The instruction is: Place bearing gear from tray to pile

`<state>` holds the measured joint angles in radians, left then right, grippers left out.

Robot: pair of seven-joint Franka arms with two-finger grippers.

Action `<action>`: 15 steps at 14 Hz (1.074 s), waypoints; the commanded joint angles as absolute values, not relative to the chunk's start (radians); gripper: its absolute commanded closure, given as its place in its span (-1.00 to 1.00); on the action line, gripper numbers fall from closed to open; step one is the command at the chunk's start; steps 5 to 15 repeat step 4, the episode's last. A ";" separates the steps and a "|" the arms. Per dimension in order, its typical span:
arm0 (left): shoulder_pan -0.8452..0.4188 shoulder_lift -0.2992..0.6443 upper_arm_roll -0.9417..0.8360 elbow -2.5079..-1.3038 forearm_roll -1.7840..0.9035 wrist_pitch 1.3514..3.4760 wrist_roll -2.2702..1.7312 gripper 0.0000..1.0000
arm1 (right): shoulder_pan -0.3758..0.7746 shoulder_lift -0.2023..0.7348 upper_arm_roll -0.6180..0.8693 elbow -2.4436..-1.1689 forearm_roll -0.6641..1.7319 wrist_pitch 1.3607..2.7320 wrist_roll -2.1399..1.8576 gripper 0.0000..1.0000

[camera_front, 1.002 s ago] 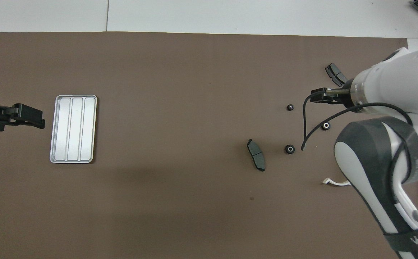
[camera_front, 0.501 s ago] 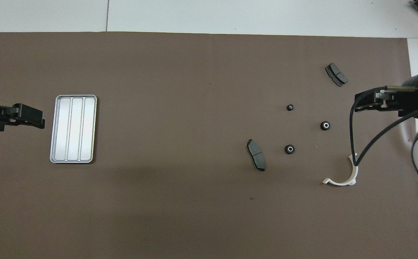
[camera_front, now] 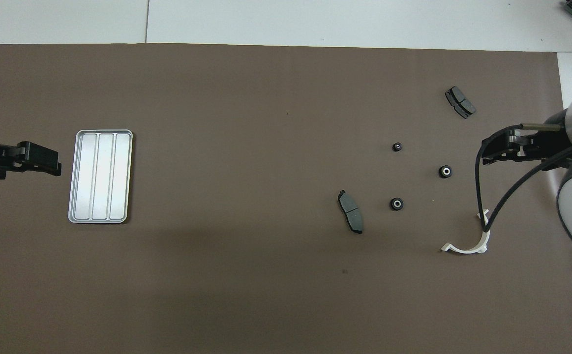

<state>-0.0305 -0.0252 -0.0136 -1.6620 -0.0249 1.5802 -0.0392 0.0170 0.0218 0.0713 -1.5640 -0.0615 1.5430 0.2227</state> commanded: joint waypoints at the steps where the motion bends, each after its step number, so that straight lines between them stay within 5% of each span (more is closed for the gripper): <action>1: -0.020 -0.054 -0.020 -1.690 -0.020 1.582 -0.041 -1.00 | 0.011 0.005 0.077 -1.595 -0.043 1.563 0.206 -1.00; 15: -0.020 -0.054 -0.020 -1.690 -0.020 1.582 -0.041 -1.00 | 0.011 -0.002 0.077 -1.612 -0.041 1.582 0.206 -1.00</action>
